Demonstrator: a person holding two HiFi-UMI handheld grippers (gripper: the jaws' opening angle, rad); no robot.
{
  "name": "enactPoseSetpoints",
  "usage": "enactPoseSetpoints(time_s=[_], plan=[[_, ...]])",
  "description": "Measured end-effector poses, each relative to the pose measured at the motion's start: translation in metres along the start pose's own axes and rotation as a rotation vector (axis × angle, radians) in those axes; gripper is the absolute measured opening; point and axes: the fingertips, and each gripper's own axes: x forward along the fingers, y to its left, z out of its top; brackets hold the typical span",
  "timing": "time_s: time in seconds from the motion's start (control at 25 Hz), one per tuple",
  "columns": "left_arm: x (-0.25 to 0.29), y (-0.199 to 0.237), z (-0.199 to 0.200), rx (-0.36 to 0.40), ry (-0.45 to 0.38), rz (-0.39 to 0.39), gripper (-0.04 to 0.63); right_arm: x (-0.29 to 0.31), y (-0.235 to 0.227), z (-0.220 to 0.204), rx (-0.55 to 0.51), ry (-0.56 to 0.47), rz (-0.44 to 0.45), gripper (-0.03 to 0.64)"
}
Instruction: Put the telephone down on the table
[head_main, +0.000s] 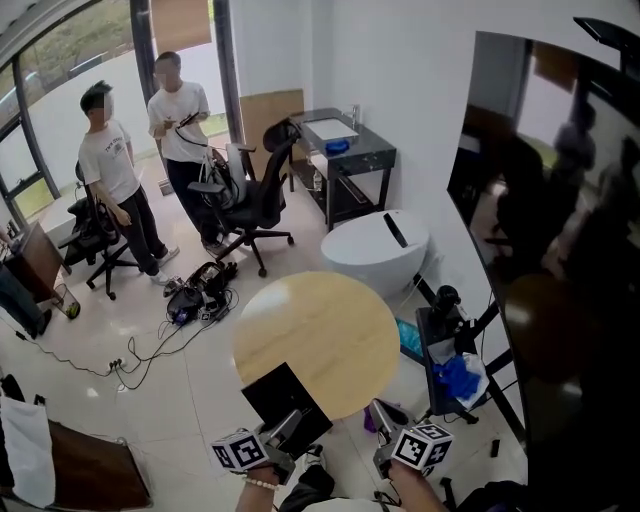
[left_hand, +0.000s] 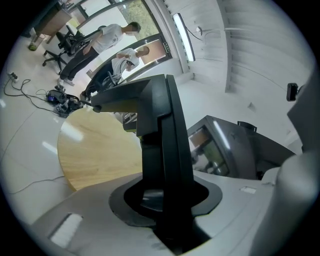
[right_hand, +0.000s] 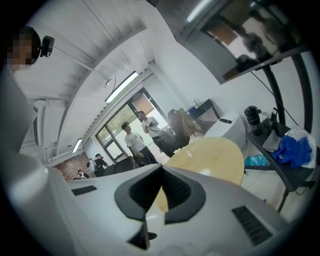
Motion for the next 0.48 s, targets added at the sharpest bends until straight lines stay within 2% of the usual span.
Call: enactPoseSetpoints(time_s=[0.2, 0.48], plan=[[0.025, 0.011, 0.01, 0.006, 0.056, -0.018, 0.166, 0.019, -0.006, 0.007, 0.01, 0.011, -0.023, 0.002], [0.061, 0.042, 0.012, 0.023, 0.155, -0.005, 0.166, 0.043, -0.019, 0.012, 0.034, 0.019, -0.051, 0.002]])
